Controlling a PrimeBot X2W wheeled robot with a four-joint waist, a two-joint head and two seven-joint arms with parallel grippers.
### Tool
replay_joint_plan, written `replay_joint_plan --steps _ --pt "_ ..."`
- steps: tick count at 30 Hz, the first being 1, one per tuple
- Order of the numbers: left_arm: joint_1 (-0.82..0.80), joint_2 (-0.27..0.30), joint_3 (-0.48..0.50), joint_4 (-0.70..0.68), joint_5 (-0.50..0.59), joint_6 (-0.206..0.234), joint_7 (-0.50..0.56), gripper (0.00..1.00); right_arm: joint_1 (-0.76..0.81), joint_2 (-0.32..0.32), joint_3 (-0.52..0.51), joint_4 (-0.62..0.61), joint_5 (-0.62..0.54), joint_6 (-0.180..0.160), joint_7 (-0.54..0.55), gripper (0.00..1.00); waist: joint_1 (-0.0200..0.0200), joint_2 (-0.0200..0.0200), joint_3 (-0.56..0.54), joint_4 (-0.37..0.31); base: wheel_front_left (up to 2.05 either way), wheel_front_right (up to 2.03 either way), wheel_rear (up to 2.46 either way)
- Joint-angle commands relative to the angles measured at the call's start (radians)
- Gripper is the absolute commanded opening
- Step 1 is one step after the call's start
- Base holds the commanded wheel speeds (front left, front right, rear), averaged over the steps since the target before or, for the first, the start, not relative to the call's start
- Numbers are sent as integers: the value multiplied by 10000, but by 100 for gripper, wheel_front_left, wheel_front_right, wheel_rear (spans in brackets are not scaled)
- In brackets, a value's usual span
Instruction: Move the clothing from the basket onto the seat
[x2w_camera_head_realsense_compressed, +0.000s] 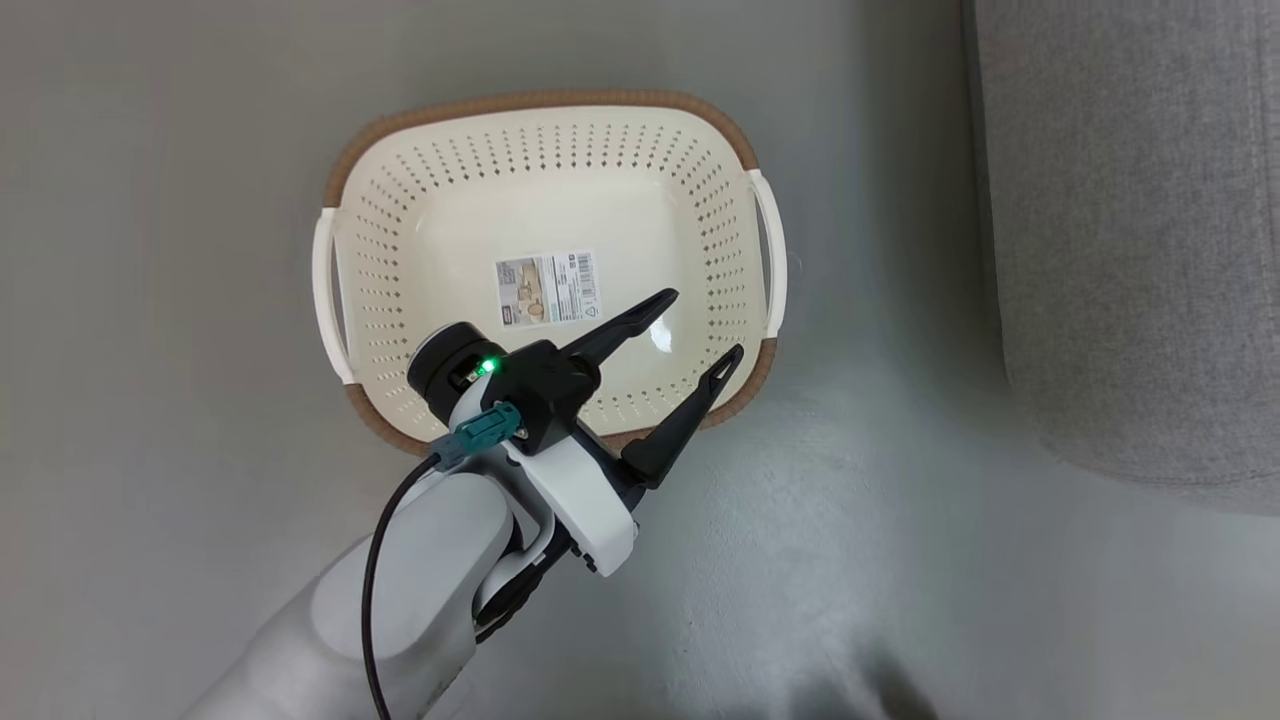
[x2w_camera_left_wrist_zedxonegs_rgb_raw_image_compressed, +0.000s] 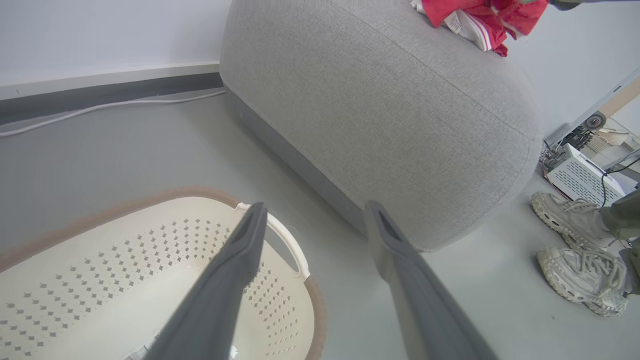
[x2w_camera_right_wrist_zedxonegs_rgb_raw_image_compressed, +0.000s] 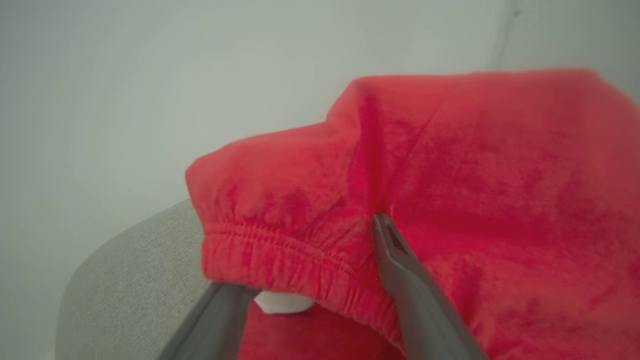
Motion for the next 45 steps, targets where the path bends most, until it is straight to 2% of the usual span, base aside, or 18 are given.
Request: replay_joint_plan --steps 1,4,14,23,36,45 --pt "196 22 312 -219 -113 0 -51 100 433 -291 444 -66 361 42 -117 100 0 0 -360 59 0 0 0" --pt "298 -30 382 -215 -126 0 -51 100 750 -314 893 -104 691 42 -131 100 0 0 -612 73 0 0 0" --pt "1033 -253 1030 -186 -204 0 -51 100 2965 -164 2781 -990 2894 42 -139 100 0 0 -2089 200 0 0 0" --pt "1900 -449 1722 6 -306 0 -51 100 4508 329 4327 -1612 4458 42 -140 100 0 0 -3391 444 0 0 0" --pt "3067 -770 3171 241 82 0 -51 100 5916 709 6881 -2566 5412 42 -141 100 0 0 -4910 1136 0 0 0" --pt "3814 -844 4359 306 585 0 -51 100 6916 878 8132 -3501 5855 42 -141 100 0 0 -5785 1570 0 0 0"
